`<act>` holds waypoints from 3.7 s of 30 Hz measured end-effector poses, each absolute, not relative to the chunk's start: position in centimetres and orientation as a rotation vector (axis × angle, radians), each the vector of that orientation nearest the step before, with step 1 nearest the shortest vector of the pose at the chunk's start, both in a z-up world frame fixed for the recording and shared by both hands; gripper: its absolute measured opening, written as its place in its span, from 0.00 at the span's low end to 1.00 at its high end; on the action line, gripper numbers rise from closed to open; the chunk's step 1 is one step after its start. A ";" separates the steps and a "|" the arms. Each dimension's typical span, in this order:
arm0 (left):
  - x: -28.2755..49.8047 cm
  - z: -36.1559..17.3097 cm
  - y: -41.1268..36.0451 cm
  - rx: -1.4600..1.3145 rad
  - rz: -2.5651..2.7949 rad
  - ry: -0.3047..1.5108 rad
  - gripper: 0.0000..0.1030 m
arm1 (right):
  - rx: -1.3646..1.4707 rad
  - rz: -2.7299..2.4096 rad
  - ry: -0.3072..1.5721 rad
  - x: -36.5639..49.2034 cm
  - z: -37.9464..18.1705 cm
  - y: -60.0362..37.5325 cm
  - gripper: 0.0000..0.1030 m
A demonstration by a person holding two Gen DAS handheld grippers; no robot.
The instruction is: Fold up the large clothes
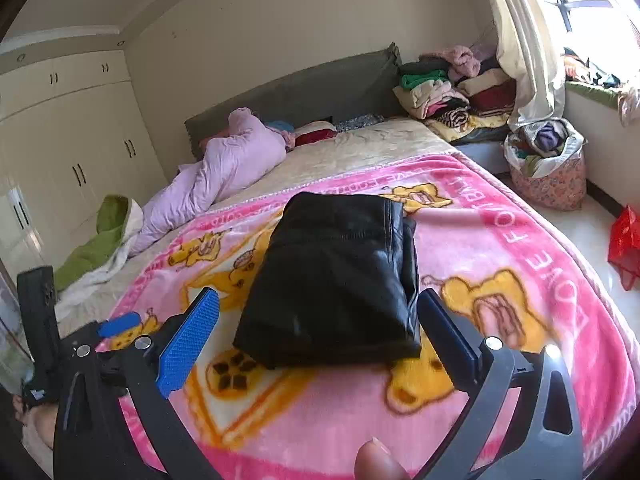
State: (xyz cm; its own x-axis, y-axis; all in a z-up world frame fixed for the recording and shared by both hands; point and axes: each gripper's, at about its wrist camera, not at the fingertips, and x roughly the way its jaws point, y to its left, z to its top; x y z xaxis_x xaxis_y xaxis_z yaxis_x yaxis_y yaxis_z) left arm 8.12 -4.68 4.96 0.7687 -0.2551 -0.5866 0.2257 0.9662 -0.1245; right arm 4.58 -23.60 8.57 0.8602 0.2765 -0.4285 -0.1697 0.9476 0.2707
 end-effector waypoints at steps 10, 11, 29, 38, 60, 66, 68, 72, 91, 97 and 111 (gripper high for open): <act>6.1 1.8 -2.6 -0.080 -0.230 0.661 0.91 | 0.094 0.124 0.416 0.6 5.1 -20.0 0.96; 6.0 1.5 -2.4 -0.082 -0.224 0.666 0.91 | 0.085 0.124 0.426 0.6 4.7 -19.7 0.96; 5.2 -1.5 -1.4 -0.074 -0.156 0.693 0.91 | 0.085 0.080 0.535 0.5 -0.3 -17.9 0.96; 5.1 -1.5 -1.5 -0.069 -0.149 0.690 0.91 | 0.103 0.079 0.556 0.5 -0.6 -18.1 0.96; 5.1 -1.3 -1.1 -0.065 -0.134 0.690 0.91 | 0.105 0.078 0.568 0.3 -0.9 -17.9 0.96; 5.1 -1.1 -0.8 -0.064 -0.129 0.689 0.91 | 0.105 0.085 0.575 0.3 -0.9 -17.9 0.96; 5.1 -1.2 -0.9 -0.064 -0.130 0.689 0.91 | 0.105 0.084 0.576 0.3 -0.9 -17.9 0.96; 5.1 -1.2 -0.8 -0.062 -0.125 0.690 0.91 | 0.108 0.078 0.580 0.3 -0.9 -17.9 0.96; 5.2 -1.1 -0.6 -0.059 -0.118 0.691 0.91 | 0.109 0.080 0.594 0.4 -1.4 -18.0 0.96; 5.3 -1.1 -0.2 -0.051 -0.102 0.690 0.91 | 0.107 0.078 0.596 0.2 -1.5 -18.0 0.96; 5.5 -1.6 -0.8 -0.034 -0.090 0.709 0.91 | 0.114 0.060 0.594 0.2 -1.5 -18.3 0.96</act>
State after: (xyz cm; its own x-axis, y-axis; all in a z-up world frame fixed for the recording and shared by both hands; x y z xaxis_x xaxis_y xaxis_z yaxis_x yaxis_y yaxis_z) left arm 5.50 -0.75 -1.61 0.7555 -0.0938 -0.6484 0.0707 0.9956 -0.0616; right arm 0.22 -18.28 -1.52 0.8271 0.0897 -0.5548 -0.0240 0.9919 0.1246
